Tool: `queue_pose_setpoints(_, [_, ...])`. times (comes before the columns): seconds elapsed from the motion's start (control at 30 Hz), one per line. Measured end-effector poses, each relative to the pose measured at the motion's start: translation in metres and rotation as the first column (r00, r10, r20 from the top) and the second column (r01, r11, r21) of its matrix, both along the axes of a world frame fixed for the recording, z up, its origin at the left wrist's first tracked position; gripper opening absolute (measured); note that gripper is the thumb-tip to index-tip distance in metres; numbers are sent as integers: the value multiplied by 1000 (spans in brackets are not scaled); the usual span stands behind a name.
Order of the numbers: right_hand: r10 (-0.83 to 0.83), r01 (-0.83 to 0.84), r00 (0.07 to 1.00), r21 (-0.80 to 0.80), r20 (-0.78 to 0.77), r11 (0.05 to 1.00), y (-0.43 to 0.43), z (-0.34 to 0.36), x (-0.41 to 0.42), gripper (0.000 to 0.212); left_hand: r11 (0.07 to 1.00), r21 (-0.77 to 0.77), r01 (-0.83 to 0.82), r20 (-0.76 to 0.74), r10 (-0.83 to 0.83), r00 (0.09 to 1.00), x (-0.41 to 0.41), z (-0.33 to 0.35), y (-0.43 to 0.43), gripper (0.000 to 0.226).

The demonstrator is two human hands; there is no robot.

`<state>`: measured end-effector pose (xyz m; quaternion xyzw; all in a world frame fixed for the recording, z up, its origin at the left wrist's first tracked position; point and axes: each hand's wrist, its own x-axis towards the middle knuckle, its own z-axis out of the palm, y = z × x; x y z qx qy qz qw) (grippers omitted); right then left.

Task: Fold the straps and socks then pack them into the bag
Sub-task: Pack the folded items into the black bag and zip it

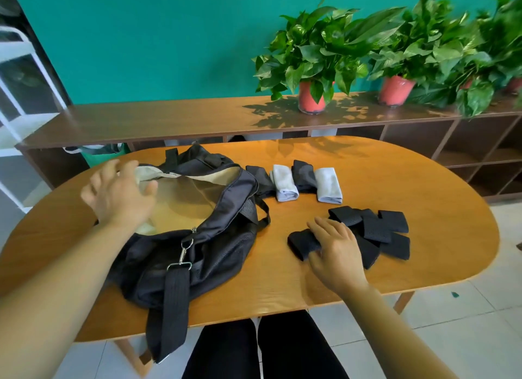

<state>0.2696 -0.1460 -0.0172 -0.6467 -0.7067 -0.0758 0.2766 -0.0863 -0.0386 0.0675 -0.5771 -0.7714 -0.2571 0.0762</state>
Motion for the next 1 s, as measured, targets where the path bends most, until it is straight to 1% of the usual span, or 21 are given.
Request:
queue_pose_setpoints(0.13, [113,-85,978,-163,173,983,-4,-10,-4,50,995,-59,-75,39,77,996,-6,-4,-6,58])
queue_pose_setpoints(0.2, [112,-60,963,-212,244,976,-2,-15,-10,55,986,-133,-98,46,105,993,-8,-7,-7,63])
queue_pose_setpoints(0.27, [81,-25,957,-202,278,979,1,-18,-11,49,969,-216,-121,95,144,985,-12,-10,-6,70])
queue_pose_setpoints(0.3, [68,-13,956,-189,285,982,3,-18,-12,46,962,-244,-124,149,164,975,-15,-11,-6,74])
queue_pose_setpoints(0.37, [63,-11,952,-171,299,985,6,-18,-14,41,959,-263,-110,277,185,943,-20,-13,-5,82])
queue_pose_setpoints(0.43, [66,-18,944,-148,324,989,9,-16,-15,35,962,-263,-76,355,170,919,-26,-16,-4,84])
queue_pose_setpoints(0.57, [47,16,930,-169,364,985,14,-14,-19,32,959,-281,-43,359,147,922,-31,-17,-5,77])
queue_pose_setpoints(0.6, [47,19,940,-190,337,982,14,-15,-22,31,958,-285,-40,347,141,927,-31,-16,-5,75])
queue_pose_setpoints(0.67, [-11,52,985,-234,174,971,9,-10,-30,25,958,-284,-36,329,133,935,-30,-12,-5,69])
queue_pose_setpoints(0.73, [-132,117,989,-197,-64,973,8,3,-42,26,965,-263,-25,344,118,932,-37,-6,-4,63])
queue_pose_setpoints(0.77, [-168,145,974,-152,-152,978,8,11,-48,30,968,-252,-11,349,102,931,-42,-4,-2,60])
queue_pose_setpoints(0.8, [-177,163,962,-82,-207,983,8,20,-57,32,969,-249,2,348,88,933,-50,-2,-1,57])
queue_pose_setpoints(0.87, [-101,124,960,74,-260,990,10,42,-82,28,968,-248,21,337,66,939,-63,-3,3,49])
queue_pose_setpoints(0.93, [68,-21,976,217,-207,976,11,61,-116,21,966,-258,34,332,56,942,-74,-6,7,44])
queue_pose_setpoints(1.0, [208,-166,971,289,-120,943,16,70,-157,30,958,-280,64,353,41,935,-81,-13,13,46])
